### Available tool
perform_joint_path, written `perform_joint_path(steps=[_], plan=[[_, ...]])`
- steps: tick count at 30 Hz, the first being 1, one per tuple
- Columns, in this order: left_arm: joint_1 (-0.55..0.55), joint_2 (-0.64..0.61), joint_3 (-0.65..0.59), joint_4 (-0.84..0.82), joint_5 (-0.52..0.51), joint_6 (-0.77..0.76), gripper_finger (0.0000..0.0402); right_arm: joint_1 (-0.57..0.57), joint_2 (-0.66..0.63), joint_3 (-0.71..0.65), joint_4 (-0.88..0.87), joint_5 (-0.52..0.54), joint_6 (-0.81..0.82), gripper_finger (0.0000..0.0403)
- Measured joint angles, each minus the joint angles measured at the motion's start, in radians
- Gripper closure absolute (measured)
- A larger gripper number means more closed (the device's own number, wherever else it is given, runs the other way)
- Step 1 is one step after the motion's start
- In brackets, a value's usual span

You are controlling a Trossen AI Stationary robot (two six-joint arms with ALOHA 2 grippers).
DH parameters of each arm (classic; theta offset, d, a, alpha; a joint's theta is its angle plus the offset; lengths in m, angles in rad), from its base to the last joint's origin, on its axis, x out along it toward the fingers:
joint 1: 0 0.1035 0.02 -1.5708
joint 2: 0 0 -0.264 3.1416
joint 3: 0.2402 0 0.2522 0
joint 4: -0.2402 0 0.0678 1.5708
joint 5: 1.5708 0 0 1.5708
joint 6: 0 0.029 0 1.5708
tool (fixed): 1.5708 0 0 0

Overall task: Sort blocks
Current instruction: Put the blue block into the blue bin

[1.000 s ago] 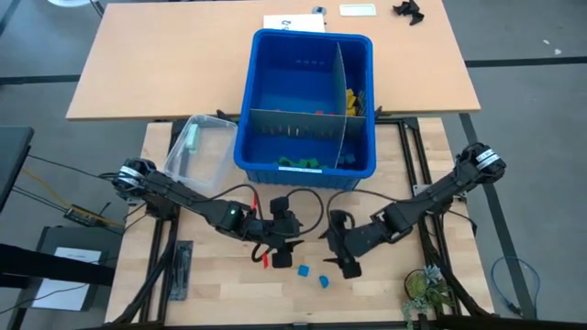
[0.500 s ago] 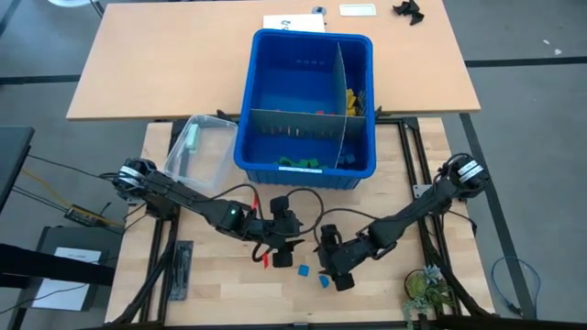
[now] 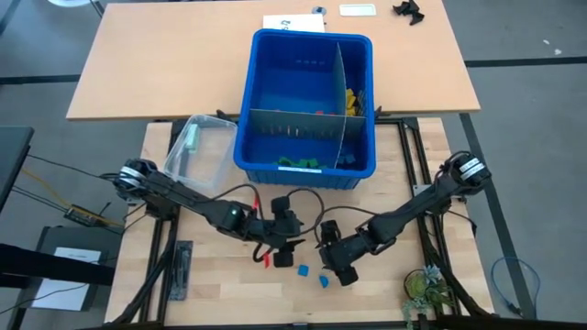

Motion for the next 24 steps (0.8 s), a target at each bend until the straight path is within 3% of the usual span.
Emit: perform_joint_path(steps=[5, 14, 24], plan=[[0.002, 0.025, 0.000, 0.019, 0.016, 0.063, 0.0183, 0.030, -0.045, 0.000, -0.048, 0.047, 0.094, 0.0110], [0.022, 0.095, 0.001, 0.045, 0.152, 0.127, 0.0183, 0.070, -0.075, 0.001, -0.132, 0.201, 0.229, 0.0110], [0.035, 0.180, 0.001, 0.076, 0.291, 0.142, 0.0183, 0.110, -0.075, 0.001, -0.242, 0.217, 0.325, 0.0110]])
